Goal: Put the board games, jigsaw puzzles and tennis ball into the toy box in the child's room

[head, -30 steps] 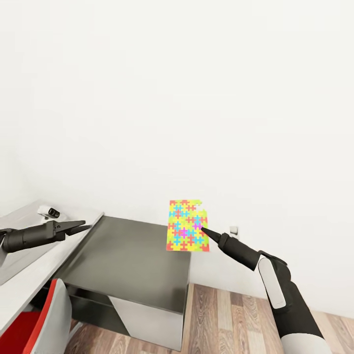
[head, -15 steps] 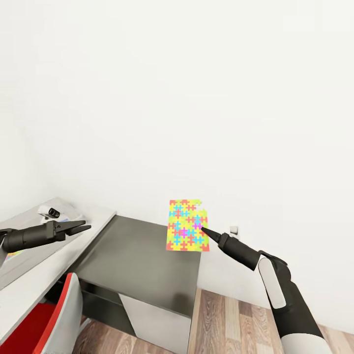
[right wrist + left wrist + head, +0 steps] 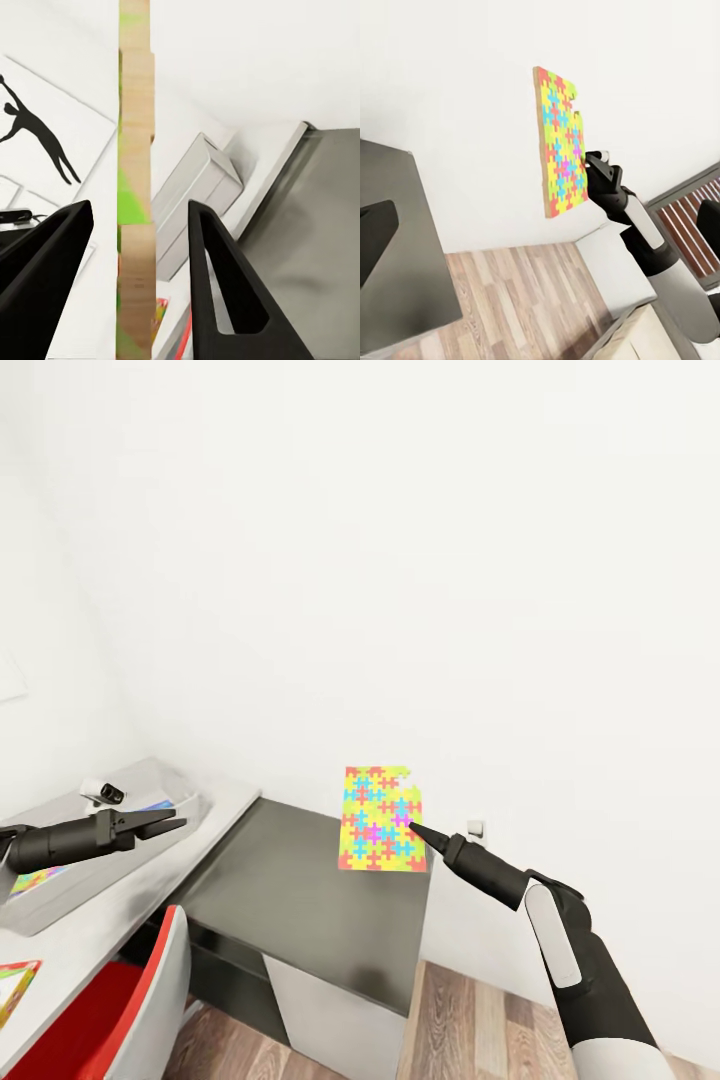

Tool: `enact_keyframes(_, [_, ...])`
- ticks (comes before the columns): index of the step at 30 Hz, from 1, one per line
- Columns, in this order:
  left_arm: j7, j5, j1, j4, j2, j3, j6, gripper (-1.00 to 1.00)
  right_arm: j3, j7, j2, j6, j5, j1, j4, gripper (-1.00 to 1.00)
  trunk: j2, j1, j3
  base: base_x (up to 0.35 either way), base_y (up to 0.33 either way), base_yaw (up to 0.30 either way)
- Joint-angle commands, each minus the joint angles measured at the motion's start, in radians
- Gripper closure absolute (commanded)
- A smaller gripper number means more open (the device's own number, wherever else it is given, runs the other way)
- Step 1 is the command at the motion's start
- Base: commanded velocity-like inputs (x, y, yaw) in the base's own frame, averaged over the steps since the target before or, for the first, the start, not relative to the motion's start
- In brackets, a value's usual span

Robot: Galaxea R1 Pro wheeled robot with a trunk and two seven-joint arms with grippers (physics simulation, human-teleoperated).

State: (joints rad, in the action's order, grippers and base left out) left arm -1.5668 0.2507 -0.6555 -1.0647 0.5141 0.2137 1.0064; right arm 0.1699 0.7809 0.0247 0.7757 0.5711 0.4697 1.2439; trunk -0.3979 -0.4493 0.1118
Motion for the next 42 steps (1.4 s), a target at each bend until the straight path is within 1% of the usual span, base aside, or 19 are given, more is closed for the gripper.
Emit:
enact_keyframes(1, [-0.004,-0.001,-0.001,0.000,0.000,-0.001,0.011,-1.00,0.002,0.003,0.001,0.005,0.000,0.001,0.000,1.00,-0.002,-0.001,0.001,0.000,0.000,0.187])
enact_keyframes(11, [-0.004,-0.001,-0.001,0.000,-0.002,-0.001,0.008,-1.00,0.002,0.002,0.001,0.005,0.000,0.001,0.004,1.00,-0.002,-0.001,-0.003,0.000,0.000,0.101])
enact_keyframes(42, [-0.004,-0.001,0.000,0.003,-0.005,-0.001,0.005,-1.00,0.002,0.003,0.001,0.005,0.000,0.001,0.005,1.00,-0.002,-0.001,-0.022,0.000,0.006,0.274])
